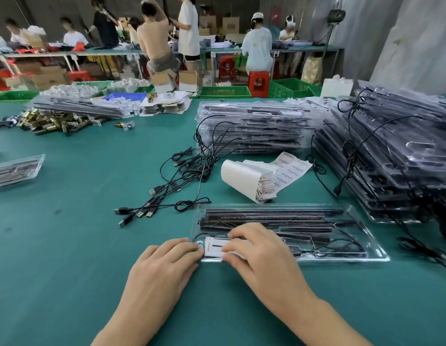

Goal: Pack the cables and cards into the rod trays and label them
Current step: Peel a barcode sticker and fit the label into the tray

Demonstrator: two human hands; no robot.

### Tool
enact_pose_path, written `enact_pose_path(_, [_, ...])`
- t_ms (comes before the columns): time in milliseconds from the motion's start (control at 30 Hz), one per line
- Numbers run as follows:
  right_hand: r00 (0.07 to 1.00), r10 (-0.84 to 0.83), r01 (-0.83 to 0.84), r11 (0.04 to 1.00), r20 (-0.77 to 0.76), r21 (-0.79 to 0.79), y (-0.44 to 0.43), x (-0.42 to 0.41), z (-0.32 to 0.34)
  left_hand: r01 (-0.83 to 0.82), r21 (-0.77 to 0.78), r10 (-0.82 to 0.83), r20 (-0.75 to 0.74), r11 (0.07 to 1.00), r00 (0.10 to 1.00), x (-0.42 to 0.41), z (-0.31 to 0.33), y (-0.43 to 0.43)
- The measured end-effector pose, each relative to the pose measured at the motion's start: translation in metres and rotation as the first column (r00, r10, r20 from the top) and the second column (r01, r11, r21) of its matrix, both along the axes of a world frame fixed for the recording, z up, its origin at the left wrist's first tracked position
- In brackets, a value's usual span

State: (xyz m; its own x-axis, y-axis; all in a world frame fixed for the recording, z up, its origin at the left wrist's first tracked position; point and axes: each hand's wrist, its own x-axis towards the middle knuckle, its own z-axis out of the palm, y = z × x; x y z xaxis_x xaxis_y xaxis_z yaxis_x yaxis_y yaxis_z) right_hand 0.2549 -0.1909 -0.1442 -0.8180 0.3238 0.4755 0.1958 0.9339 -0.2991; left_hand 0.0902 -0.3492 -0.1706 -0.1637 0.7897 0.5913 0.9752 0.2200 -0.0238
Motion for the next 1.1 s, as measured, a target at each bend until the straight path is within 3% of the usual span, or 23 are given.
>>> enact_pose_path(133, [0.971, 0.078, -0.082, 0.997, 0.225, 0.01, 0.004, -0.014, -0.012, 0.018, 0.009, -0.018, -0.019, 1.0, 1.0, 0.001, -0.002, 0.0])
enact_pose_path(300, [0.98, 0.051, -0.07, 0.993, 0.192, 0.093, 0.007, -0.015, -0.022, 0.054, 0.034, -0.055, 0.03, 0.998, 0.998, 0.002, -0.003, 0.001])
enact_pose_path(400, [0.988, 0.056, -0.07, 0.993, 0.145, 0.099, 0.007, -0.014, -0.029, 0.086, -0.033, -0.083, 0.069, 0.996, 0.994, 0.002, 0.003, -0.001])
enact_pose_path(500, [0.994, 0.037, -0.047, 0.995, 0.104, 0.091, 0.007, -0.015, -0.031, 0.031, -0.09, -0.01, 0.221, 0.995, 0.975, 0.005, 0.01, -0.002])
enact_pose_path(567, [0.996, 0.032, -0.039, 0.996, 0.087, 0.08, 0.006, -0.016, -0.03, -0.093, -0.072, 0.116, 0.466, 0.993, 0.877, 0.009, 0.015, 0.001])
enact_pose_path(633, [0.996, 0.034, -0.039, 0.997, 0.083, 0.066, 0.005, -0.016, -0.029, -0.253, -0.098, 0.248, 0.698, 0.963, 0.672, 0.01, 0.018, 0.007])
enact_pose_path(700, [0.996, 0.036, -0.04, 0.998, 0.087, 0.047, 0.005, -0.016, -0.029, -0.326, -0.284, 0.426, 0.711, 0.902, 0.56, 0.007, 0.021, 0.013])
enact_pose_path(767, [0.994, 0.043, -0.047, 0.998, 0.098, 0.043, 0.005, -0.017, -0.029, -0.27, -0.483, 0.55, 0.667, 0.833, 0.503, 0.001, 0.025, 0.017])
enact_pose_path(833, [0.991, 0.063, -0.062, 0.998, 0.121, -0.011, 0.006, -0.018, -0.03, -0.142, -0.549, 0.558, 0.742, 0.824, 0.37, -0.004, 0.029, 0.02])
enact_pose_path(933, [0.985, 0.094, -0.084, 0.994, 0.146, -0.069, 0.008, -0.018, -0.031, -0.054, -0.498, 0.501, 0.856, 0.865, 0.128, -0.007, 0.032, 0.019])
enact_pose_path(1033, [0.988, 0.071, -0.068, 0.997, 0.135, -0.027, 0.007, -0.018, -0.029, -0.081, -0.436, 0.439, 0.898, 0.897, 0.026, -0.006, 0.028, 0.016])
enact_pose_path(1100, [0.988, 0.063, -0.06, 0.998, 0.142, -0.029, 0.006, -0.018, -0.027, -0.094, -0.43, 0.433, 0.901, 0.898, 0.01, -0.007, 0.027, 0.017])
